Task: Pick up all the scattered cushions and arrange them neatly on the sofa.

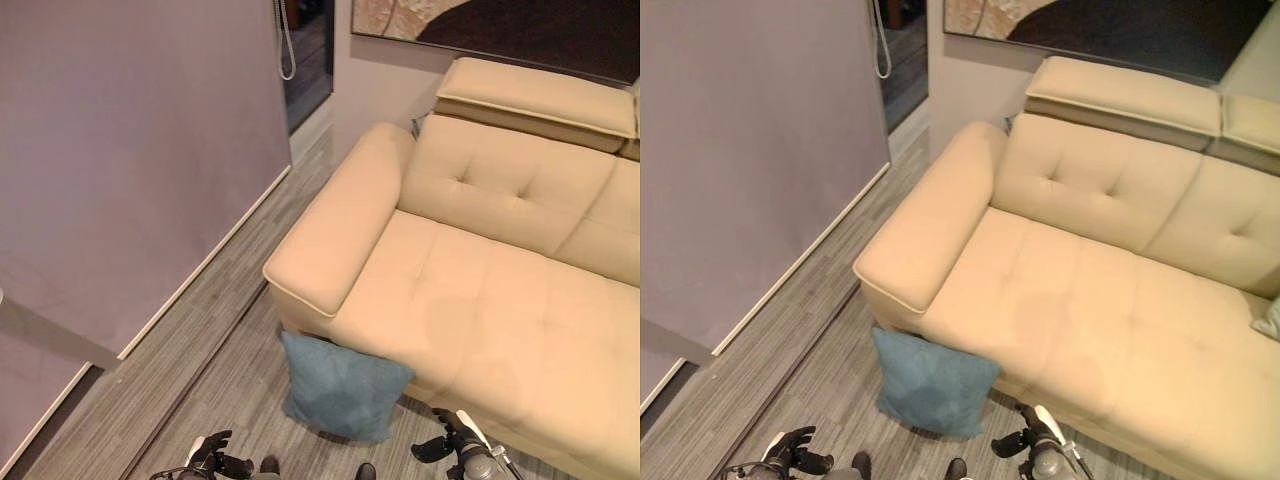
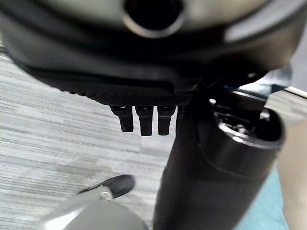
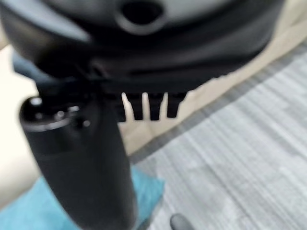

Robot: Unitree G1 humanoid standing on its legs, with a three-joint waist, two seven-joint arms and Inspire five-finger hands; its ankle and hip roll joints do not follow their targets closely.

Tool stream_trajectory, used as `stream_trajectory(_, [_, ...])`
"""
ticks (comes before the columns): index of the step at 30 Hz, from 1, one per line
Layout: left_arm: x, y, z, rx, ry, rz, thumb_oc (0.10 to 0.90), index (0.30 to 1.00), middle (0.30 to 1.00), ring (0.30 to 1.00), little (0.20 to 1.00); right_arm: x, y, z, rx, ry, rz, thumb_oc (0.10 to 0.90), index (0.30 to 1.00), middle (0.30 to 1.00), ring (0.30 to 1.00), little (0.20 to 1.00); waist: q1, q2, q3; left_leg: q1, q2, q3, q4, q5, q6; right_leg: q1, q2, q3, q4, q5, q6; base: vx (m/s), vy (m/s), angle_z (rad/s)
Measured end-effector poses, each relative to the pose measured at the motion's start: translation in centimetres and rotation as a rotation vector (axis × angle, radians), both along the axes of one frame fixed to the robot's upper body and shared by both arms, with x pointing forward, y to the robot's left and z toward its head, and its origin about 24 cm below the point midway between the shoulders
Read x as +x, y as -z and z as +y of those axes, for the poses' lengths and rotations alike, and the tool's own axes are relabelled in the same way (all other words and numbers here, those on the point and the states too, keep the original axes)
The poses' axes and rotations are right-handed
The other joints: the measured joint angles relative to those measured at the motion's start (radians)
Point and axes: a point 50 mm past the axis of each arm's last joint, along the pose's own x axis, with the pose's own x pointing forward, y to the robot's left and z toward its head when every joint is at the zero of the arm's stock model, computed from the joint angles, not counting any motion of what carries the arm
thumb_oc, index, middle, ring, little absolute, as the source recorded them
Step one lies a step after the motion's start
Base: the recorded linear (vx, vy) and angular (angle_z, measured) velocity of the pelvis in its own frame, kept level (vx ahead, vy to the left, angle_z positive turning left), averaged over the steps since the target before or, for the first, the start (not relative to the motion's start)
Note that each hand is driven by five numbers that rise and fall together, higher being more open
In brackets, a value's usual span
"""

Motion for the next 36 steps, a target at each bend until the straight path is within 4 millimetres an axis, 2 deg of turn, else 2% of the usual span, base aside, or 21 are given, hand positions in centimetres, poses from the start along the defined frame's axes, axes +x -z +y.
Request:
stream_trajectory(1, [0.0, 0.0, 0.0, -0.002, -0.002, 0.001, 0.8, 0.9, 0.9, 0.9, 0.9, -0.2, 0.1, -0.1, -0.003, 0.002, 0.004, 0.8, 0.9, 0.9, 0.9, 0.9, 0.003, 0.0, 0.0, -0.001, -0.004, -0.004, 0.0, 0.003, 0.0, 0.006, 0.007, 0.007, -0.003, 0.001, 0.001, 0.08, 0.101, -0.56])
stream_trajectory(2, [-0.1, 0.1, -0.2, -0.006, -0.003, 0.003, 0.8, 0.9, 0.9, 0.9, 0.9, -0.6, 0.1, -0.4, -0.009, 0.006, 0.015, 0.8, 0.9, 0.9, 0.9, 0.9, 0.0, 0.013, -0.003, -0.002, -0.009, -0.003, 0.0, 0.048, 0.0, 0.021, 0.025, 0.018, -0.005, -0.003, 0.007, 0.08, 0.102, -0.29])
stream_trajectory(3, [0.0, 0.0, 0.0, -0.003, -0.005, 0.004, 0.8, 0.9, 0.9, 0.9, 0.9, -1.4, 0.4, -0.5, -0.011, 0.012, 0.035, 0.8, 0.9, 0.9, 0.9, 0.9, -0.012, 0.002, -0.004, 0.012, -0.004, 0.024, -0.009, 0.026, 0.032, 0.03, 0.028, 0.02, -0.007, -0.009, 0.016, 0.1, 0.159, -0.14])
stream_trajectory(5, [0.4, -0.1, 0.0, -0.001, 0.001, -0.005, 0.8, 0.9, 0.9, 0.9, 0.9, -2.0, 0.7, -0.5, -0.01, 0.022, 0.053, 0.8, 0.9, 0.9, 0.9, 0.9, -0.024, -0.035, -0.004, 0.022, -0.032, 0.031, -0.044, 0.028, 0.042, 0.012, 0.006, 0.035, 0.003, -0.016, 0.036, 0.07, 0.179, -0.12])
stream_trajectory(8, [-0.2, 0.1, 0.2, 0.004, -0.009, 0.025, 0.8, 0.9, 0.9, 0.9, 0.9, -1.8, 0.8, -0.1, 0.008, 0.043, 0.045, 0.8, 0.9, 0.9, 0.9, 0.9, -0.02, -0.04, -0.004, 0.053, -0.05, 0.069, -0.07, 0.018, 0.067, -0.002, -0.028, 0.076, 0.038, -0.033, 0.061, 0.01, 0.12, -0.34])
stream_trajectory(13, [0.1, -0.4, 1.7, 0.044, -0.023, 0.009, 0.8, 0.9, 0.9, 0.9, 0.9, 0.4, 0.0, 0.8, 0.031, 0.028, -0.02, 0.8, 0.9, 0.9, 0.9, 0.9, -0.01, -0.004, 0.02, 0.034, -0.072, 0.113, -0.068, 0.008, 0.094, -0.066, -0.056, 0.115, 0.092, -0.043, 0.086, -0.06, 0.064, -0.24])
stream_trajectory(17, [2.8, -1.9, 2.5, 0.047, -0.109, -0.136, 0.8, 0.9, 0.9, 0.9, 0.9, 2.4, -1.1, 0.6, 0.053, 0.092, -0.115, 0.8, 0.9, 0.9, 0.9, 0.9, 0.008, 0.012, 0.054, -0.038, -0.077, 0.113, -0.047, 0.018, 0.107, -0.148, -0.065, 0.115, 0.126, -0.043, 0.094, -0.22, 0.036, 0.03])
stream_trajectory(19, [5.0, -3.1, 2.4, 0.029, -0.123, -0.235, 0.8, 0.9, 0.9, 0.9, 0.9, 4.7, -2.7, 0.3, 0.064, 0.131, -0.223, 0.8, 0.9, 0.9, 0.9, 0.9, 0.009, 0.019, 0.104, -0.111, -0.075, 0.114, -0.002, 0.017, 0.108, -0.231, -0.069, 0.119, 0.188, -0.052, 0.095, -0.25, 0.018, -0.04])
stream_trajectory(21, [8.5, -5.0, 1.8, 0.005, -0.123, -0.371, 0.8, 0.9, 0.9, 0.9, 0.9, 8.4, -5.5, -0.4, 0.057, 0.169, -0.373, 0.8, 0.9, 0.9, 0.9, 0.9, 0.009, 0.033, 0.178, -0.223, -0.074, 0.115, 0.056, 0.02, 0.111, -0.346, -0.082, 0.13, 0.262, -0.058, 0.095, -0.19, -0.001, -0.04])
stream_trajectory(22, [11.2, -6.7, 1.2, -0.018, -0.118, -0.469, 0.8, 0.9, 0.9, 0.9, 0.9, 10.8, -7.6, -0.8, 0.056, 0.19, -0.468, 0.8, 0.9, 0.9, 0.9, 0.9, 0.007, 0.044, 0.233, -0.282, -0.076, 0.116, 0.07, 0.034, 0.116, -0.418, -0.088, 0.135, 0.306, -0.058, 0.093, -0.21, -0.016, 0.0])
stream_trajectory(26, [15.1, -9.8, 0.1, -0.055, -0.116, -0.632, 0.8, 0.9, 0.9, 0.9, 0.9, 14.1, -11.5, -0.3, 0.122, 0.248, -0.664, 0.8, 0.9, 0.9, 0.9, 0.9, 0.004, 0.054, 0.297, -0.387, -0.084, 0.123, 0.08, 0.064, 0.117, -0.57, -0.107, 0.141, 0.41, -0.076, 0.08, -0.11, -0.007, 0.01])
stream_trajectory(29, [16.5, -11.2, -0.4, -0.08, -0.129, -0.698, 0.8, 0.9, 0.9, 0.9, 0.9, 15.4, -13.3, 0.3, 0.163, 0.276, -0.757, 0.8, 0.9, 0.9, 0.9, 0.9, 0.003, 0.055, 0.302, -0.461, -0.086, 0.133, 0.096, 0.06, 0.111, -0.672, -0.115, 0.163, 0.469, -0.101, 0.073, -0.1, -0.003, -0.06])
stream_trajectory(30, [17.7, -12.6, -0.7, -0.104, -0.155, -0.769, 0.8, 0.9, 0.9, 0.9, 0.9, 16.6, -15.2, 0.6, 0.196, 0.305, -0.845, 0.8, 0.9, 0.9, 0.9, 0.9, 0.002, 0.058, 0.305, -0.544, -0.085, 0.138, 0.118, 0.067, 0.114, -0.765, -0.117, 0.168, 0.512, -0.1, 0.07, -0.15, 0.0, -0.03])
stream_trajectory(36, [21.4, -16.8, -2.1, -0.163, -0.17, -0.92, 0.8, 0.9, 0.9, 0.9, 0.9, 19.6, -20.2, 1.7, 0.292, 0.347, -1.032, 0.8, 0.9, 0.9, 0.9, 0.9, -0.026, 0.061, 0.322, -0.78, -0.083, 0.137, 0.196, 0.08, 0.115, -1.015, -0.125, 0.175, 0.623, -0.108, 0.044, -0.07, 0.006, 0.04])
